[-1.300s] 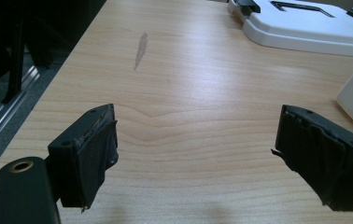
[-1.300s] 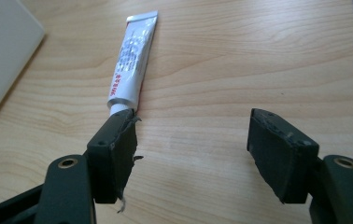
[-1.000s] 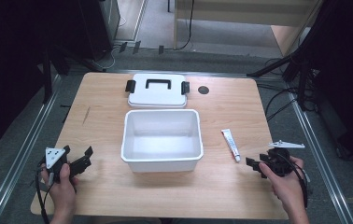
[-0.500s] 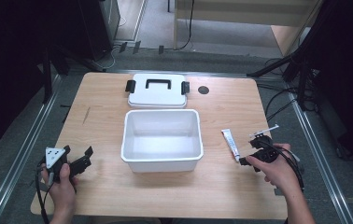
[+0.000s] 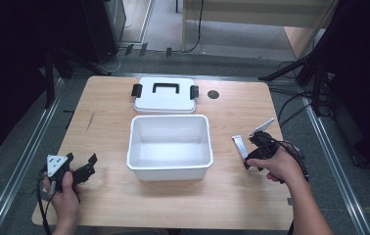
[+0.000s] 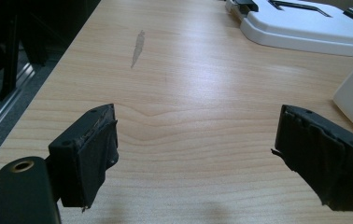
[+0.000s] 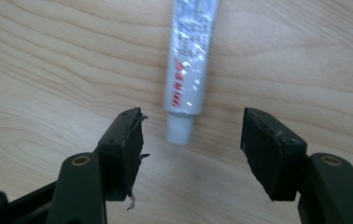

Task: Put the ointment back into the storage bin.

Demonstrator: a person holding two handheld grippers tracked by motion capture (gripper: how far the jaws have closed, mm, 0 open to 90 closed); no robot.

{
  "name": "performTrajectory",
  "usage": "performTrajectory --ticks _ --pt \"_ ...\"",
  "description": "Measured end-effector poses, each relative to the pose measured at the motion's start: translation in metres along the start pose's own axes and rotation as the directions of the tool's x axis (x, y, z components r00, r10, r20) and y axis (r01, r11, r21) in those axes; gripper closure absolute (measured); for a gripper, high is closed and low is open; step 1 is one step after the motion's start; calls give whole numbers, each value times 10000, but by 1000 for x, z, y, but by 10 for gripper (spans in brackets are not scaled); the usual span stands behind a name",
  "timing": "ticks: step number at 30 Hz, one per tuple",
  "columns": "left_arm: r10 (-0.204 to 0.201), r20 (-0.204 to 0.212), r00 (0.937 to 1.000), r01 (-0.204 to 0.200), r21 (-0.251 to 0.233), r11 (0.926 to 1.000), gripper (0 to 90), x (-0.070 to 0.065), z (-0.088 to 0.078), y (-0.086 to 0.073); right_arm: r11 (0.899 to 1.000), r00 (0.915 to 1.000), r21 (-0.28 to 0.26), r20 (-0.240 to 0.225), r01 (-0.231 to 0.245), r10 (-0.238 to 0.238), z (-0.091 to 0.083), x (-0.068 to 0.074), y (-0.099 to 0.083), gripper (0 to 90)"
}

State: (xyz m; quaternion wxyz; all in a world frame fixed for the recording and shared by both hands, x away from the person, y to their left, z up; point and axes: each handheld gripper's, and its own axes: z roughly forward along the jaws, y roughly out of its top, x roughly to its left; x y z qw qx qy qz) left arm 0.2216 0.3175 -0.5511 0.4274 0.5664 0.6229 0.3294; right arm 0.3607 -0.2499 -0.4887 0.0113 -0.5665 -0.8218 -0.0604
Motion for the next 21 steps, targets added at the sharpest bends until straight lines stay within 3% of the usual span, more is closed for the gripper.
performTrajectory --ticks 2,11,21 --pt "-61 21 10000 61 -26 10000 137 1 0 0 9999 9997 137 -244 -74 78 -1 3 6 409" --pt "-120 119 9999 121 -82 9999 138 1 -1 -1 9991 9998 413 -172 -52 59 -6 11 26 432" --pt "-155 213 9997 154 29 9999 141 2 0 0 9983 9994 542 -238 -220 233 -1 2 46 453"
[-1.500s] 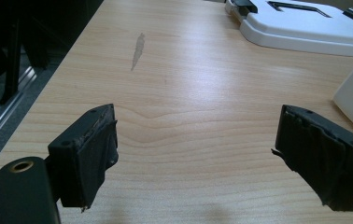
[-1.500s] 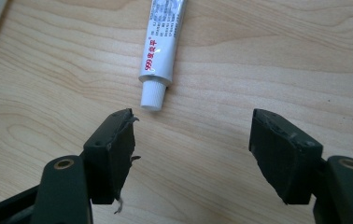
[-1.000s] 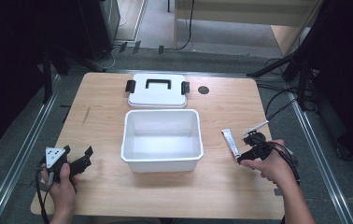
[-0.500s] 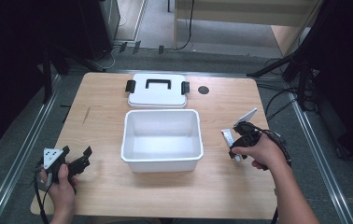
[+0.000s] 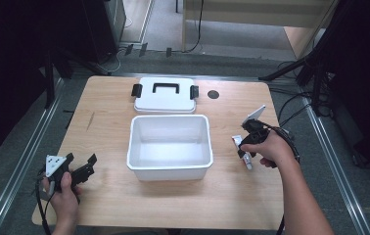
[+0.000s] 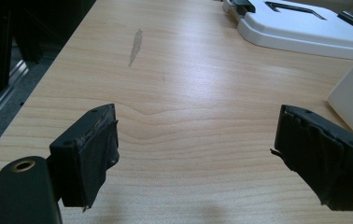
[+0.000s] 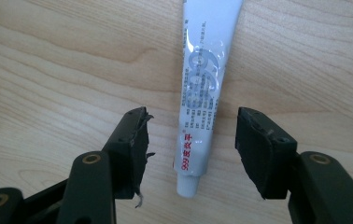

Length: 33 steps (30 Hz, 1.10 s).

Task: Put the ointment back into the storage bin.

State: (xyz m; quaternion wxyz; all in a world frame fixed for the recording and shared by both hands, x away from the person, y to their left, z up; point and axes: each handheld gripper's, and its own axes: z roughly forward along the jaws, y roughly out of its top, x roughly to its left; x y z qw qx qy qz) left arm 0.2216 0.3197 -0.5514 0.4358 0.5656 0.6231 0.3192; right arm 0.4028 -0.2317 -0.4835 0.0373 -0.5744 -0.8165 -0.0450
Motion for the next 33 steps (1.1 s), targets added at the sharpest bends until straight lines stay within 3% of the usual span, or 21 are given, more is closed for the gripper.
performTrajectory --ticks 5,10,17,27,33 --pt "38 10 10000 -38 67 10000 141 0 0 0 9995 9997 197 -3 -243 243 6 -4 6 471" --pt "-8 33 10000 8 81 10000 142 0 1 0 9969 9981 506 -85 -605 610 13 -4 12 574" --pt "5 47 10000 -6 167 9999 141 1 2 1 9935 9961 749 300 -852 832 19 0 19 682" --pt "-111 80 9999 109 221 9997 141 2 2 1 9979 9965 552 780 -331 287 19 7 22 709" --pt "-101 66 9999 100 213 9997 141 1 3 1 9991 9970 348 738 -237 211 10 8 23 711"
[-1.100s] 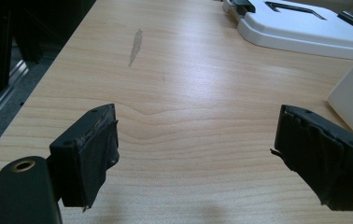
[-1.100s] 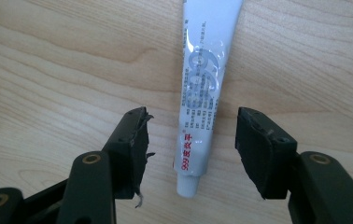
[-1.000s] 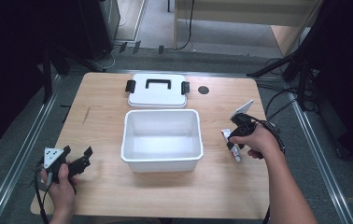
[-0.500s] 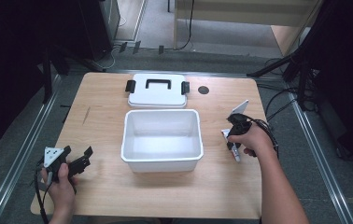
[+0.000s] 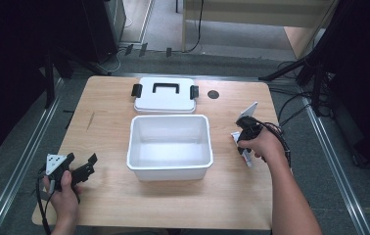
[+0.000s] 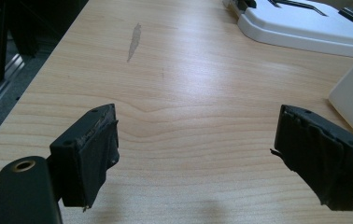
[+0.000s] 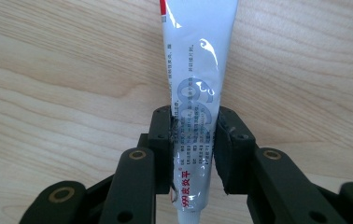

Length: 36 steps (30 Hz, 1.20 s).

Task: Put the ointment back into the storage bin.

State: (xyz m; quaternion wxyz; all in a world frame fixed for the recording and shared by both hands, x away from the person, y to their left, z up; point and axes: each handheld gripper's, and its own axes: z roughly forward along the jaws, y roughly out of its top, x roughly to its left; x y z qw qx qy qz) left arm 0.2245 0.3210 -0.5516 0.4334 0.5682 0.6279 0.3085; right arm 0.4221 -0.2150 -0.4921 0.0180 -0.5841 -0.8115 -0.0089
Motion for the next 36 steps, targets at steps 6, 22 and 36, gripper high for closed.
performTrajectory --ticks 6,22,36 --pt "5 -14 10000 -5 0 10000 142 0 0 0 9990 9993 -245 119 364 -361 -18 2 2 712" --pt "-58 15 10000 58 0 10000 142 1 0 0 9865 9905 -891 110 1377 -1373 -69 34 15 714" --pt "-132 -14 9999 132 -10 9999 142 1 1 0 9767 9813 -1018 -173 1891 -1918 -112 63 26 714"
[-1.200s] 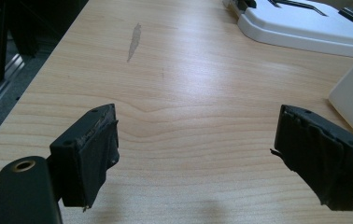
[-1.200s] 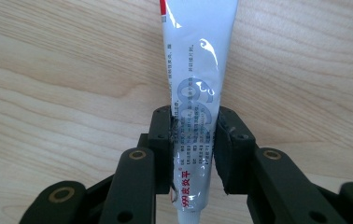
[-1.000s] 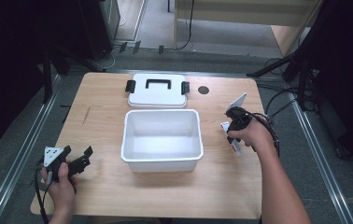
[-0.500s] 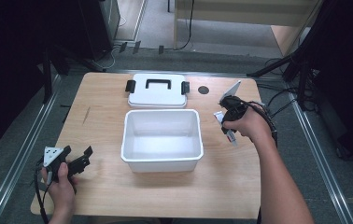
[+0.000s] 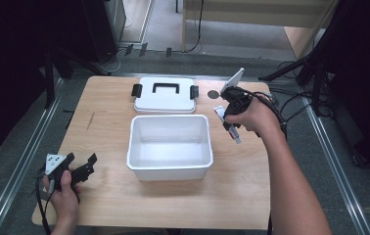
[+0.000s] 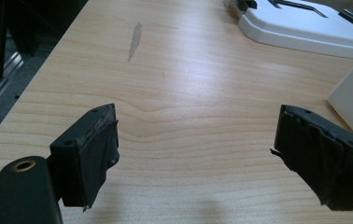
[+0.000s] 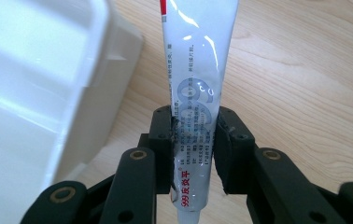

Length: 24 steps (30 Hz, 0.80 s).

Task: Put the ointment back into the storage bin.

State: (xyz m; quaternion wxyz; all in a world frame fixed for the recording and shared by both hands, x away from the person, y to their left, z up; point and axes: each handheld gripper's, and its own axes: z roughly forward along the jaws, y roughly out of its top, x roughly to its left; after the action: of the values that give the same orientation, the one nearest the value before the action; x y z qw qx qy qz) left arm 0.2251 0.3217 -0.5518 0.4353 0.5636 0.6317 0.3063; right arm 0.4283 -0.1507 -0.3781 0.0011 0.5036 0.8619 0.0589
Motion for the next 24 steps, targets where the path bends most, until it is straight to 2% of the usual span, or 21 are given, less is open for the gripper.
performTrajectory --ticks 14,24 --pt "6 44 10000 -6 29 10000 142 0 0 0 9974 9965 90 -426 717 -712 -17 34 15 715" --pt "16 44 10000 -16 64 10000 142 0 0 0 9925 9902 57 -677 1224 -1218 -18 58 24 714"
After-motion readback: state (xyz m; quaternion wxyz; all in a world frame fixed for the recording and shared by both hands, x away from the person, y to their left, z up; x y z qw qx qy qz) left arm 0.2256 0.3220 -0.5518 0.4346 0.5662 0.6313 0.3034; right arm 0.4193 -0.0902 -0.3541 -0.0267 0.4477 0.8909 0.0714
